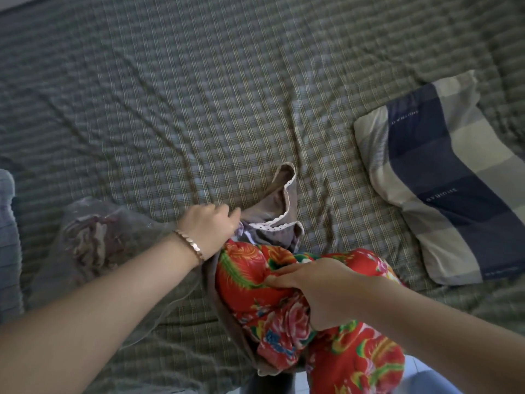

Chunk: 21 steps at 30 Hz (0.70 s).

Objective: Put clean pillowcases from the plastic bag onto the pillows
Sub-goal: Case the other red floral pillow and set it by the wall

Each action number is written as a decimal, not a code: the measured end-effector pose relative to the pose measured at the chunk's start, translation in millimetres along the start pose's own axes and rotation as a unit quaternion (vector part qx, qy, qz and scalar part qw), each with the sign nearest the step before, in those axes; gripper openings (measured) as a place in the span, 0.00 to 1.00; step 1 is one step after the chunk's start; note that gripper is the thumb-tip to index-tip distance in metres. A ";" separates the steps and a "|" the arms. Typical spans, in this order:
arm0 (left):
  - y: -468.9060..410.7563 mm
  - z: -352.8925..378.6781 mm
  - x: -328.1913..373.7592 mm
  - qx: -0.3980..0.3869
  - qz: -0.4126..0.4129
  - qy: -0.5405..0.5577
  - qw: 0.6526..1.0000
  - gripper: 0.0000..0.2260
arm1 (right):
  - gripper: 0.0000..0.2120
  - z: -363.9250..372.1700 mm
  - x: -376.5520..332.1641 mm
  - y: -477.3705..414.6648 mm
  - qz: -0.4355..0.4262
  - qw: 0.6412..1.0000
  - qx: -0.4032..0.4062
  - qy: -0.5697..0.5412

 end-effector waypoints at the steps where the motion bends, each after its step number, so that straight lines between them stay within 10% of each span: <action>1: 1.9 2.4 -3.0 0.061 0.017 0.019 0.998 0.14 | 0.37 0.4 0.2 0.5 0.000 1.000 0.000 -0.002; 5: -10.2 -15.2 19.0 0.147 -0.077 0.239 0.957 0.10 | 0.36 5.3 -0.5 -0.9 0.007 1.000 0.012 -0.016; 9: -30.8 -37.2 75.5 0.036 -0.255 0.566 0.783 0.07 | 0.32 5.6 3.6 -4.1 0.025 0.998 0.053 -0.030; 15: 10.0 -26.7 66.5 -0.038 -0.175 0.322 0.930 0.06 | 0.34 15.4 20.3 10.7 0.156 0.946 0.203 -0.201; 21: 27.3 -36.7 116.0 0.077 -0.098 0.463 0.878 0.14 | 0.40 26.3 24.0 7.0 0.157 0.925 0.255 -0.233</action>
Point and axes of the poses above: each hand's wrist, its own y-axis away from the middle knuckle, its own z-axis out of the palm, x = y × z, the point moved 1 cm from there along -y, towards the middle knuckle, and after that the axes turned 6 degrees about y, right-handed, at the moved point
